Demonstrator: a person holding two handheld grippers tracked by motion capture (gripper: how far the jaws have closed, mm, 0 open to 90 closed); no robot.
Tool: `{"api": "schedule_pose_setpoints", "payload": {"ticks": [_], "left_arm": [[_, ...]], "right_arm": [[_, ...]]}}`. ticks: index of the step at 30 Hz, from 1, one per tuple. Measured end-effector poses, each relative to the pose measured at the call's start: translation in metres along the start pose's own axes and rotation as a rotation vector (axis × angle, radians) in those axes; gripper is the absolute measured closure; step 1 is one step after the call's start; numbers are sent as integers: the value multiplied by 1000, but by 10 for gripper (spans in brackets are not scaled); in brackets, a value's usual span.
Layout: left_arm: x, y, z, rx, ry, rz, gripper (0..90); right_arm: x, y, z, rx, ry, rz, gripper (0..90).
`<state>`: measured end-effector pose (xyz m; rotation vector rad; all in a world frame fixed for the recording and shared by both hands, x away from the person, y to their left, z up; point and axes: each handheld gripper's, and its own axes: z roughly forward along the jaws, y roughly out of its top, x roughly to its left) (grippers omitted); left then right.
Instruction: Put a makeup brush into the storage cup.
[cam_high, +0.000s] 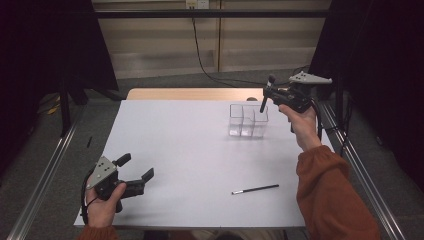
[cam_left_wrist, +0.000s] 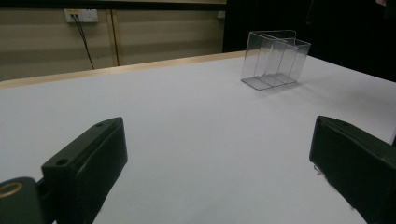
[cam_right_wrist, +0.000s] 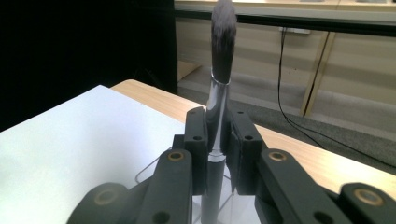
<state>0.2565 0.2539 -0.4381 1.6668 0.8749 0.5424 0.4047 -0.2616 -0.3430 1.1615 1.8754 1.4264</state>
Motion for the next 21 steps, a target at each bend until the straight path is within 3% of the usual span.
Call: {"api": "schedule_pose_setpoints", "payload": {"ticks": [21], "left_arm": [[0, 1, 0, 12, -4, 20, 40]], "right_arm": [[-8, -13, 11, 39, -32, 11, 794]]}}
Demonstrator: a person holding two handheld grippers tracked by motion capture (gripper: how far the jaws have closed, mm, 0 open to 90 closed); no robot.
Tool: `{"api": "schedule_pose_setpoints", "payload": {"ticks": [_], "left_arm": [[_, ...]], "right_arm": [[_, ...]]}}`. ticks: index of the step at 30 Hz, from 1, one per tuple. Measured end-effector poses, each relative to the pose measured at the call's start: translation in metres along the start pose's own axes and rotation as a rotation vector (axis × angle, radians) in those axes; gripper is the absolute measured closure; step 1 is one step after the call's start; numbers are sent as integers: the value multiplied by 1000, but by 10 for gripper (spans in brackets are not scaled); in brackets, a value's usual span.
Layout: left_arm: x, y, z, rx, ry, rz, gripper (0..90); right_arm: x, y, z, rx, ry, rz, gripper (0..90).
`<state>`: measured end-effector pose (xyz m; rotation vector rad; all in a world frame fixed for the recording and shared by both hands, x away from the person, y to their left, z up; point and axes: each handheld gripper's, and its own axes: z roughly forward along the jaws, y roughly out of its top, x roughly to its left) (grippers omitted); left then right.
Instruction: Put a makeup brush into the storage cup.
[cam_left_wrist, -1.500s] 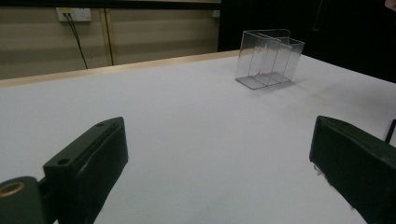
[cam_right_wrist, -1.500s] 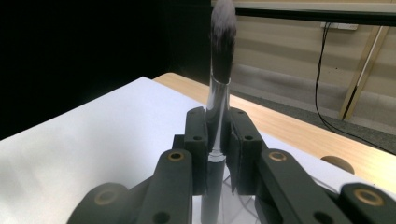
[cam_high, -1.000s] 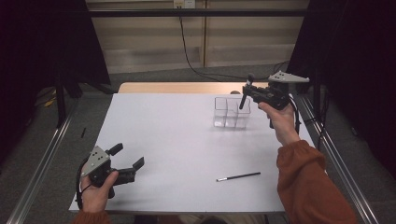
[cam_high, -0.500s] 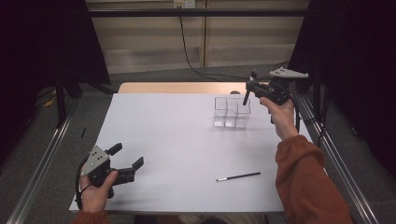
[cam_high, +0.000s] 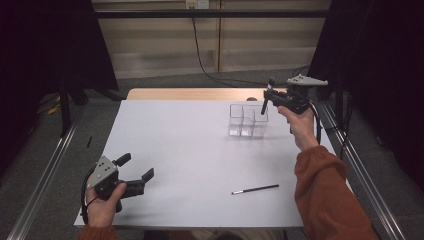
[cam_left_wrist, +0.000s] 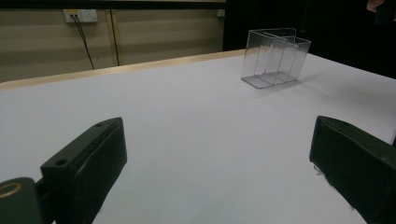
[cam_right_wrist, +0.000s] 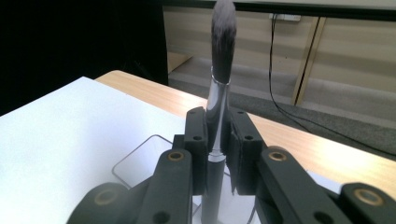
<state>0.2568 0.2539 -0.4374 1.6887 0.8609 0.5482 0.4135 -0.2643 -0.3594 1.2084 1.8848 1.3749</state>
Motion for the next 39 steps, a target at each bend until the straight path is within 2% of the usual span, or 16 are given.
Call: {"api": "schedule_pose_setpoints", "payload": {"ticks": [13, 27, 32, 39], "left_arm": [[0, 0, -1, -2, 5, -1, 40], [1, 0, -1, -5, 3, -8, 40], [2, 0, -1, -2, 2, 3, 40], [2, 0, -2, -3, 8, -4, 42]], "right_arm": [[-1, -8, 5, 13, -2, 5, 794], [-1, -33, 13, 41, 1, 32, 794], [0, -38, 16, 48, 3, 35, 794], [0, -44, 21, 64, 4, 32, 794]]}}
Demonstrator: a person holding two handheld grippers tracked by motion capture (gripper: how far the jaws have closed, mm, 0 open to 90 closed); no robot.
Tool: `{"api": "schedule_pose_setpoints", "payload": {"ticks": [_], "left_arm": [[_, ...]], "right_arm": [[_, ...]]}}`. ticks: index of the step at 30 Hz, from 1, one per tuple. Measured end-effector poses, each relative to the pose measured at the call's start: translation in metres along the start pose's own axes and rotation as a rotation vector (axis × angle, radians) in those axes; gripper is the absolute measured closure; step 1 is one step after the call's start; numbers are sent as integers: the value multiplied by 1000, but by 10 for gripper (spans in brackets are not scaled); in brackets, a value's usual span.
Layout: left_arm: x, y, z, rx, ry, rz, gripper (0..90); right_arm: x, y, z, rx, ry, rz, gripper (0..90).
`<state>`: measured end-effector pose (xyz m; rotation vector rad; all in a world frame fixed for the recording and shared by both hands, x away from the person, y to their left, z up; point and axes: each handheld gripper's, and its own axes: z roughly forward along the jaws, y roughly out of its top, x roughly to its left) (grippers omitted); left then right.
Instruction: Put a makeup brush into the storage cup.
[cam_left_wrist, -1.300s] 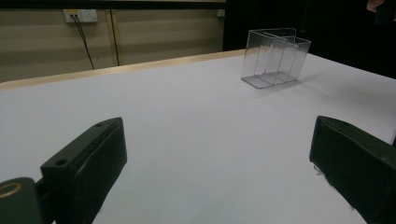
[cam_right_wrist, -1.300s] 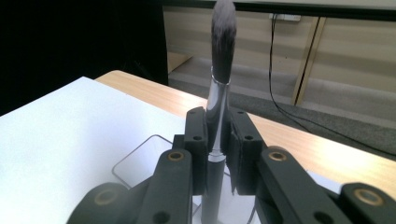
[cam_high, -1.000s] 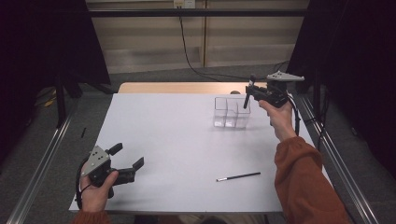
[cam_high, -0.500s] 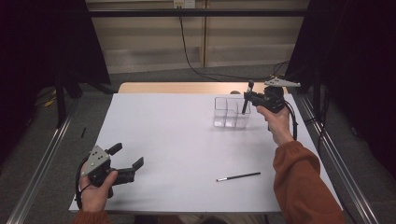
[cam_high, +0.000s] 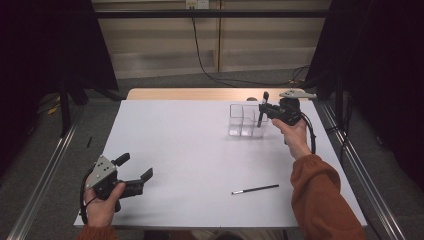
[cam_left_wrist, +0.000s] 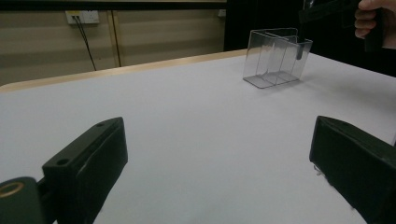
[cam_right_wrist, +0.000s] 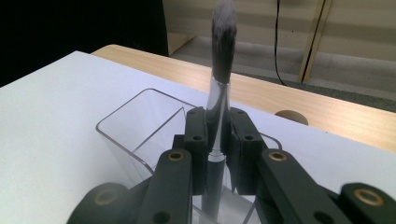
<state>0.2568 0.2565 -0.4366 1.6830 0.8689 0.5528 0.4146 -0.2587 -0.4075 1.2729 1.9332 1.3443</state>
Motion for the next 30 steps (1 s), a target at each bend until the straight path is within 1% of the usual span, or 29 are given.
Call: {"api": "schedule_pose_setpoints", "payload": {"ticks": [3, 5, 7, 9, 15, 17, 19, 21, 24, 30], "left_arm": [[0, 0, 0, 0, -1, -1, 42], [0, 0, 0, -1, 3, 8, 42], [0, 0, 0, -2, 4, 2, 44], [1, 0, 0, 1, 4, 1, 44], [1, 1, -1, -3, 14, 5, 46], [2, 0, -1, -2, 14, -3, 46], [2, 0, -1, 0, 12, 2, 46], [1, 0, -1, 3, 8, 3, 46], [1, 0, -1, 4, 8, 5, 46], [1, 0, -1, 4, 6, 4, 46]], "right_arm": [[0, -1, 1, 4, 5, 1, 793], [0, -2, 2, 5, 6, -3, 793], [1, -3, 3, 6, 10, 1, 793], [1, -3, 4, 12, 13, -5, 793], [1, -5, 4, 12, 17, 4, 790], [1, -5, 5, 15, 22, 6, 787], [1, -5, 5, 16, 24, 10, 777], [1, -5, 5, 17, 28, 14, 744], [1, -5, 4, 22, 29, 14, 723], [-1, -8, 0, 8, 19, 13, 537]]}}
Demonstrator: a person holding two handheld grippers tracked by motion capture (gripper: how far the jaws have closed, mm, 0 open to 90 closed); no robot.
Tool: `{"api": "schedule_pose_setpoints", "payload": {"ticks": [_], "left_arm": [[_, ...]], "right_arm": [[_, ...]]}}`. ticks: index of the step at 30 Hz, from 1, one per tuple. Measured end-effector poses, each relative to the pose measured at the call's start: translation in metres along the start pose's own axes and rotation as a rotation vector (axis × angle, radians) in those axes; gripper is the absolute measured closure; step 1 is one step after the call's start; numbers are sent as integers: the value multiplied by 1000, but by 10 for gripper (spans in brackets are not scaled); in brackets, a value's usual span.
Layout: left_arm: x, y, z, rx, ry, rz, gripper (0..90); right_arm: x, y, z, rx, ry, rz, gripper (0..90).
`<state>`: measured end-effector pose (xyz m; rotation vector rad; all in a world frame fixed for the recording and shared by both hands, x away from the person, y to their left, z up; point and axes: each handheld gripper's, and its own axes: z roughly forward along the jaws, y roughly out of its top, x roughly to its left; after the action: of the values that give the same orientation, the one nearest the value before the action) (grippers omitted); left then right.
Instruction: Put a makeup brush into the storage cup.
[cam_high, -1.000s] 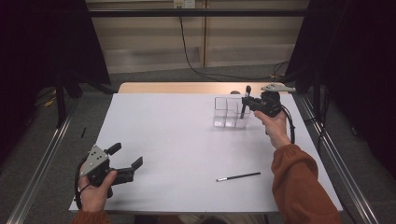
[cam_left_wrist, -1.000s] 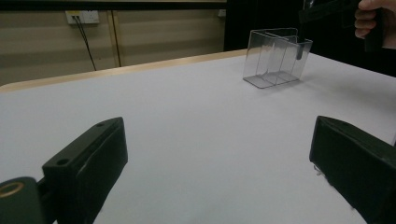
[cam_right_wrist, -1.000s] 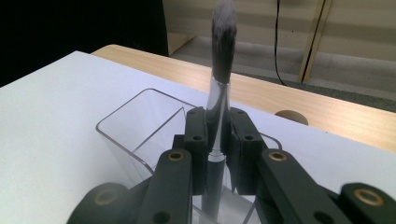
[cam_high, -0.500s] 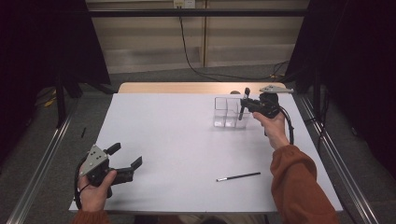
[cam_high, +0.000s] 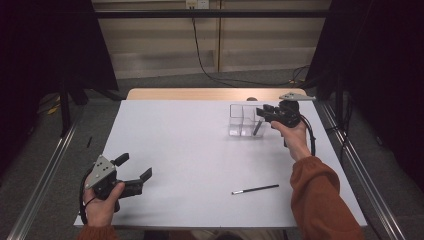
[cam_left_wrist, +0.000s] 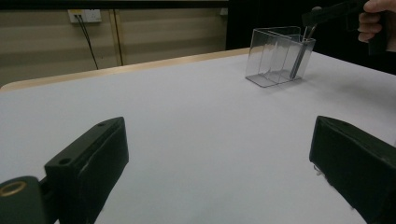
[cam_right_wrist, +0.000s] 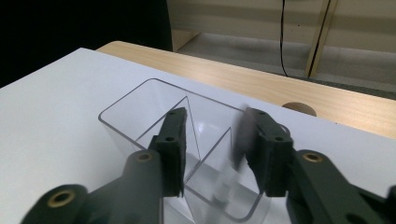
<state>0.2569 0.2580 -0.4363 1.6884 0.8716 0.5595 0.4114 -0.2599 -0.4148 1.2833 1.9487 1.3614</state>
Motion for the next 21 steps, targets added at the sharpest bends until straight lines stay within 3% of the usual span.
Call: {"api": "schedule_pose_setpoints", "payload": {"ticks": [5, 11, 15, 17, 21], "left_arm": [[0, 0, 0, 3, 0, 2, 46], [0, 0, 0, 2, 1, 1, 46], [0, 0, 0, 1, 0, 1, 46], [0, 0, 0, 1, 0, 1, 46], [0, 0, 0, 2, 1, 1, 46]], "right_arm": [[-1, -1, -4, -16, -5, -3, 376], [-2, -1, -8, -30, -4, -9, 256], [1, -1, -10, -28, 0, -42, 196], [4, -2, -11, -32, -17, -52, 104], [2, -2, -16, -47, -42, -45, 84]]}}
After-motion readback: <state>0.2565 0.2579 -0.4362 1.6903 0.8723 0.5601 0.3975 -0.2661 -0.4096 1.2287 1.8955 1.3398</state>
